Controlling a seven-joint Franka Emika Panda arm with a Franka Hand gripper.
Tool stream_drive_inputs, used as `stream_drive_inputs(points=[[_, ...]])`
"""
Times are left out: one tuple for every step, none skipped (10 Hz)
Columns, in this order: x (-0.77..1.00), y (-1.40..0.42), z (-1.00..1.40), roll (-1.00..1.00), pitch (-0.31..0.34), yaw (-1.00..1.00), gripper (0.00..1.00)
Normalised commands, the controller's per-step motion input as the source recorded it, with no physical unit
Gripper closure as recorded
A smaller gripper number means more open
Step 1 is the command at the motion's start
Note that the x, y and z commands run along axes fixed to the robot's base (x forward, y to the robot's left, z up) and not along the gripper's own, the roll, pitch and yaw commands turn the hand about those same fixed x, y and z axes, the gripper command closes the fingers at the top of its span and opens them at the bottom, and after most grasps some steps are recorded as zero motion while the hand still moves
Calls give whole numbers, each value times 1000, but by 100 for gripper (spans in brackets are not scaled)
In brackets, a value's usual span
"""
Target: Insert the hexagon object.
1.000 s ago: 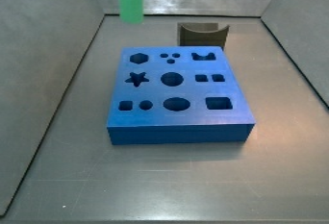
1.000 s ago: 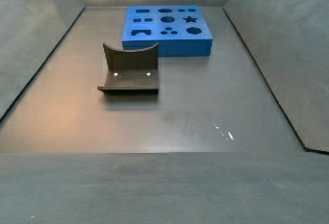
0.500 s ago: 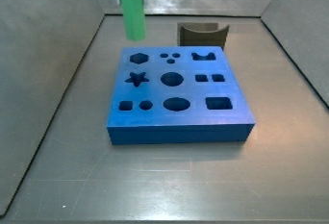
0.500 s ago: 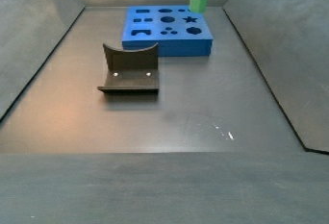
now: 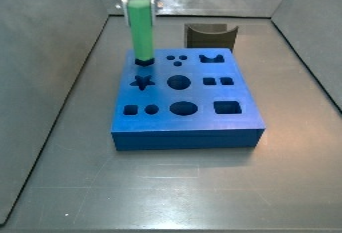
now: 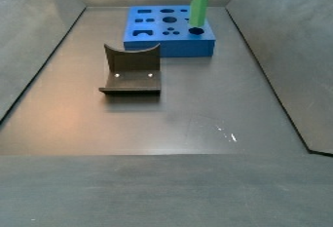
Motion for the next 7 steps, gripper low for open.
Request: stream_drive_inputs(points=[[200,157,-186,-103,37,-17,100],[6,217,-86,-136,0,0,100],[-80,160,-97,-141,-49,0,100],[-246,69,-109,-134,-124,34,100],[-177,0,-77,-109,-113,49,100],[-34,-17,-91,-81,-63,37,100],[-100,-14,-83,-96,-86,51,100]])
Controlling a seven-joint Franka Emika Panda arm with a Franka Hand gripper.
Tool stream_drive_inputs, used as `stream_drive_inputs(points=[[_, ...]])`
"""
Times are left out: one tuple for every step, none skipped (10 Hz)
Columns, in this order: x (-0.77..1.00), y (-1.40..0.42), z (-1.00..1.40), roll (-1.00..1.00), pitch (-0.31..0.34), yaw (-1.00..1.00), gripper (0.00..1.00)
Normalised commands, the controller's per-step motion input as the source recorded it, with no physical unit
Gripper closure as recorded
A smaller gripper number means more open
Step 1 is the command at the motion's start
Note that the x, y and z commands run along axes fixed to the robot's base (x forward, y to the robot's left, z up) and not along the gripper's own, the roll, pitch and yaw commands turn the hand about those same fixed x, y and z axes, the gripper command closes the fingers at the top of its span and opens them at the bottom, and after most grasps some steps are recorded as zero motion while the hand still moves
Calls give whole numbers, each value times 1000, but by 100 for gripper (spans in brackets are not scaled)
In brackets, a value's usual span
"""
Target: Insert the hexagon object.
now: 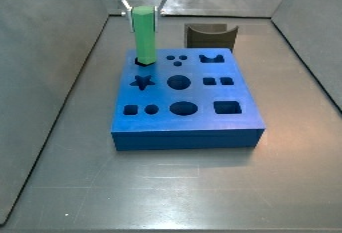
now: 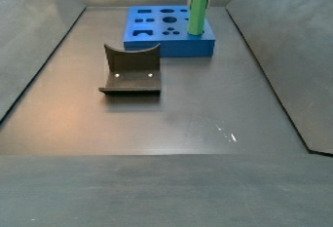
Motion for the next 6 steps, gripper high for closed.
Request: stream_drive_inputs(points=[[-80,-23,-60,-100,-73,40,100],[-9,-57,-86,-124,-66,9,100],[-17,-83,-83,-169,-90,0,100],[-3,-97,-89,-177,-93,0,100],[0,-83,-103,-201,-103,0,100],[-49,-57,-131,-204,-124,0,100]])
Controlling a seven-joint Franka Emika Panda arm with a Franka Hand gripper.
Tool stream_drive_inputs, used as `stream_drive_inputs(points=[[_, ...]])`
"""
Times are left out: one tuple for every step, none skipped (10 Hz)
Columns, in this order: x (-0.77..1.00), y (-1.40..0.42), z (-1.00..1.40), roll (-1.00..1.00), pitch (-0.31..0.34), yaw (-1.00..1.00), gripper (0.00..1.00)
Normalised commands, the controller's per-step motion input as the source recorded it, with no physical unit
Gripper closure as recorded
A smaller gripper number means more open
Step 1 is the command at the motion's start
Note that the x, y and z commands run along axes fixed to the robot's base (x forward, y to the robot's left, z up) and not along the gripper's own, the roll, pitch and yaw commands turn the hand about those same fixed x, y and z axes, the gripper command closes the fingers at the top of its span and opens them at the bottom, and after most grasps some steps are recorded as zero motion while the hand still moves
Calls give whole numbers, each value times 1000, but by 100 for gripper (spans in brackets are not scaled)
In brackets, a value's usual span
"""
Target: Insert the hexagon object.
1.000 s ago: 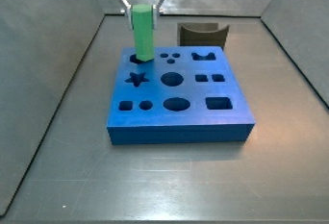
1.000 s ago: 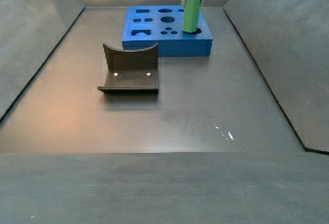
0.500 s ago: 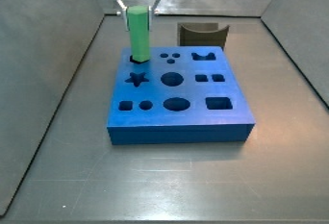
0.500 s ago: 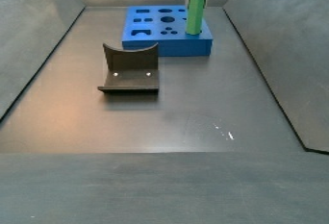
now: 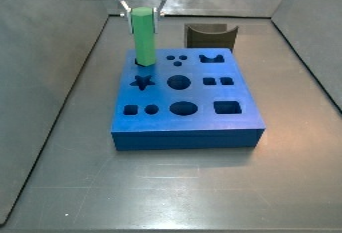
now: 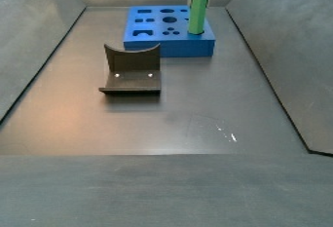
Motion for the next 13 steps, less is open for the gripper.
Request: stream_drive_inputs(points=[[-74,0,-203,-166,-107,0,100],[-189,0,-180,-101,-107,0,100],[-214,0,-137,-89,-121,17,100],[-191,-6,-146,-116,-124,17,100],[-6,0,-311,-173,-100,0,100],[9,0,-474,-143,-41,0,100],[63,51,-557,-107,0,-34,100],[0,146,-497,-91,0,-117,100],[0,177,-471,-123,0,-131,100],[0,211,-460,-126,0,-169,100],[0,189,-446,-109,0,-174,100],[0,183,-349,-63,0,-143,100],[0,83,-9,-107,0,0,100]])
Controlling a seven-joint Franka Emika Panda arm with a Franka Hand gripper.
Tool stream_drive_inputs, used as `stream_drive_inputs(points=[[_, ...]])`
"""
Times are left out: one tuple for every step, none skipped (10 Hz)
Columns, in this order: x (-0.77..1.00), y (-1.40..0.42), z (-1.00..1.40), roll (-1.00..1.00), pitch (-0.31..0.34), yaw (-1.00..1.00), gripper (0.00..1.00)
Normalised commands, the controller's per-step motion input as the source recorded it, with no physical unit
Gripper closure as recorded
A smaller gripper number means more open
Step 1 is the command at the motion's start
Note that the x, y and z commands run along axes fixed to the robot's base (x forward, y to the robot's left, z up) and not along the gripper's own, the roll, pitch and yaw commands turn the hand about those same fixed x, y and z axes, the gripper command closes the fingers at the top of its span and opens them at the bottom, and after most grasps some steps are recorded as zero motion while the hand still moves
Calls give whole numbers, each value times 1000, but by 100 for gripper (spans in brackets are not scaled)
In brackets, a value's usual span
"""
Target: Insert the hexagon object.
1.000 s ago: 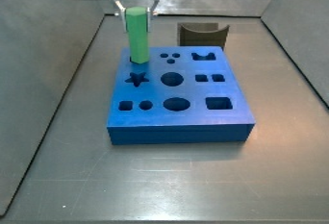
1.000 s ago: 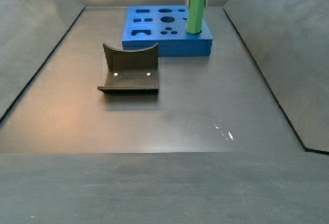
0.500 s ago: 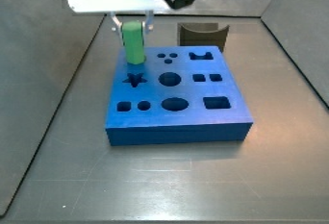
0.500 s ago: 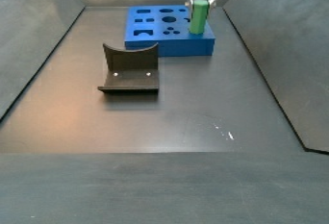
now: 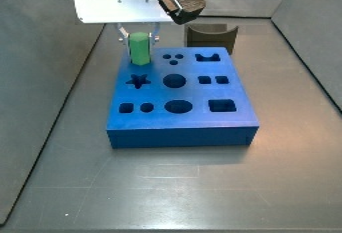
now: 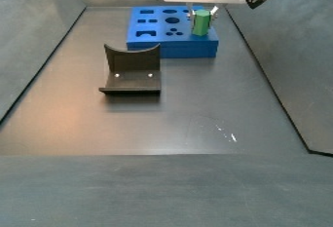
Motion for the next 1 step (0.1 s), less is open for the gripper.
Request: stream_drive_inputs(points=[[0,14,0,0,0,0,100]])
